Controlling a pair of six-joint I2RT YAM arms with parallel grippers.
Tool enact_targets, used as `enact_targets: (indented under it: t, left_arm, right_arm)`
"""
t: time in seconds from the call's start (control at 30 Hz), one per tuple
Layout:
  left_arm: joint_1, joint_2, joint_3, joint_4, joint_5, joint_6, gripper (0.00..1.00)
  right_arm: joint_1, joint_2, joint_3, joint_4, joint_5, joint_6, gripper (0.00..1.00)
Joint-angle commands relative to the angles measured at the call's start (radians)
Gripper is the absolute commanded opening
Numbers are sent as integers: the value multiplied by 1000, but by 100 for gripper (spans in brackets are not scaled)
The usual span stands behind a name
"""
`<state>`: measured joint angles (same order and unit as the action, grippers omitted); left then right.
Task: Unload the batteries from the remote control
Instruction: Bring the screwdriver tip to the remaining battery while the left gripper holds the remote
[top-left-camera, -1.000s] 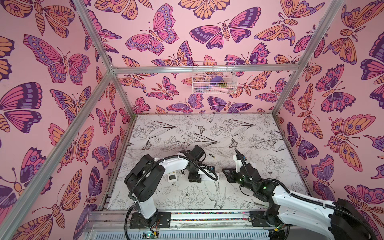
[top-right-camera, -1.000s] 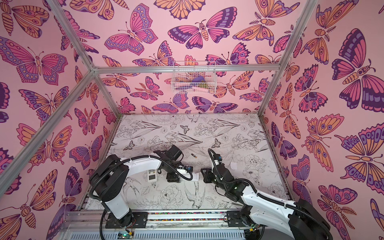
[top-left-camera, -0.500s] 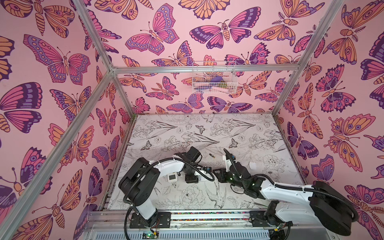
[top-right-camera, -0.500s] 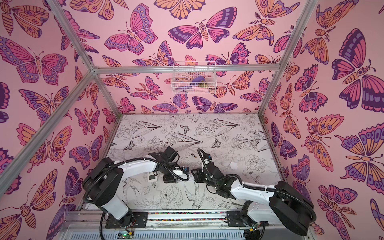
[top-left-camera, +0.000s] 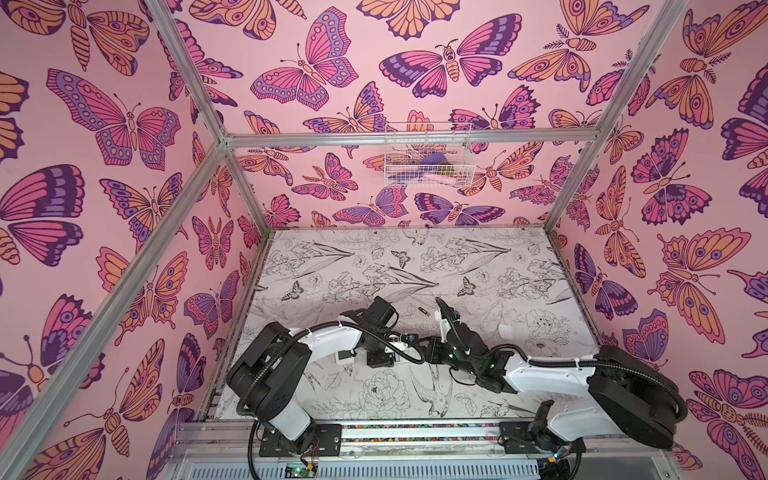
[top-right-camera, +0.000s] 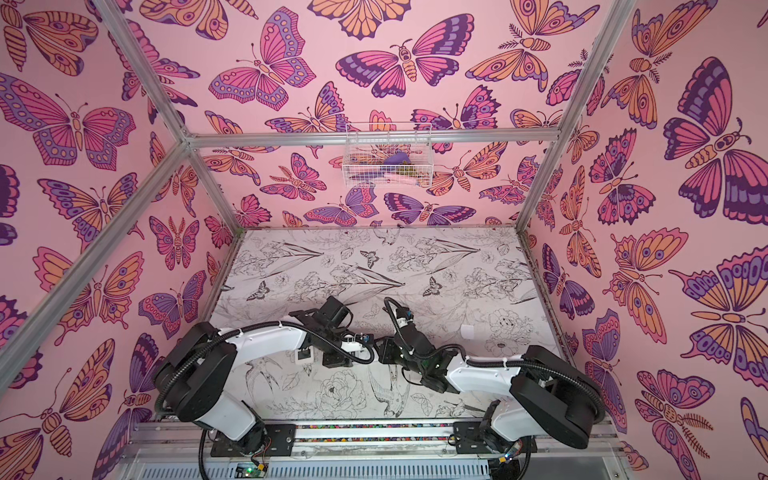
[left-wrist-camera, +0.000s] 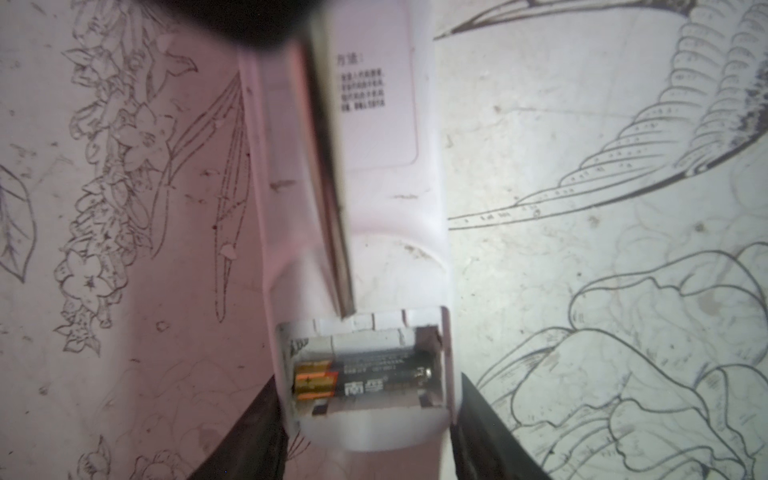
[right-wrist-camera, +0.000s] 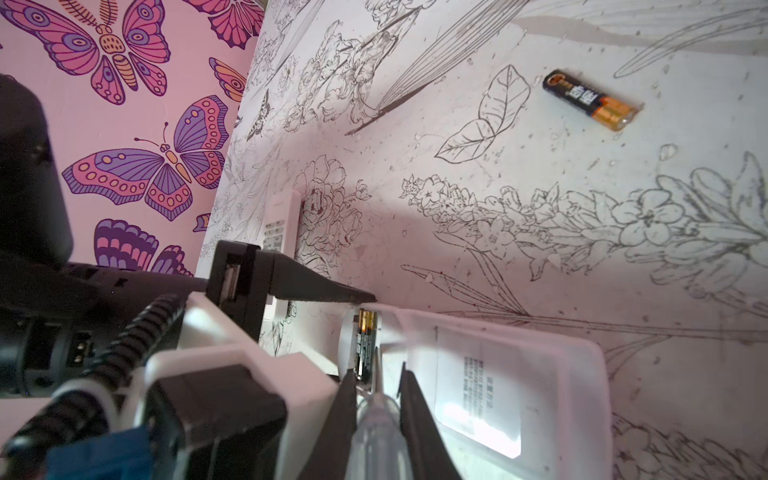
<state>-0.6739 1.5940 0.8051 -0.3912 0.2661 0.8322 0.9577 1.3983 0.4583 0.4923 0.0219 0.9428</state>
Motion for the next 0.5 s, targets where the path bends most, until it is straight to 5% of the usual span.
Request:
enact_targets:
  t: [0.0, 0.47]
  left_arm:
    - [3, -23, -35, 19, 34, -7, 57]
    - [40, -63, -87, 47, 87, -6, 67]
  right_arm:
    - [18, 21, 40, 59, -18, 13, 0]
    - [23, 44, 54, 68, -57, 7, 0]
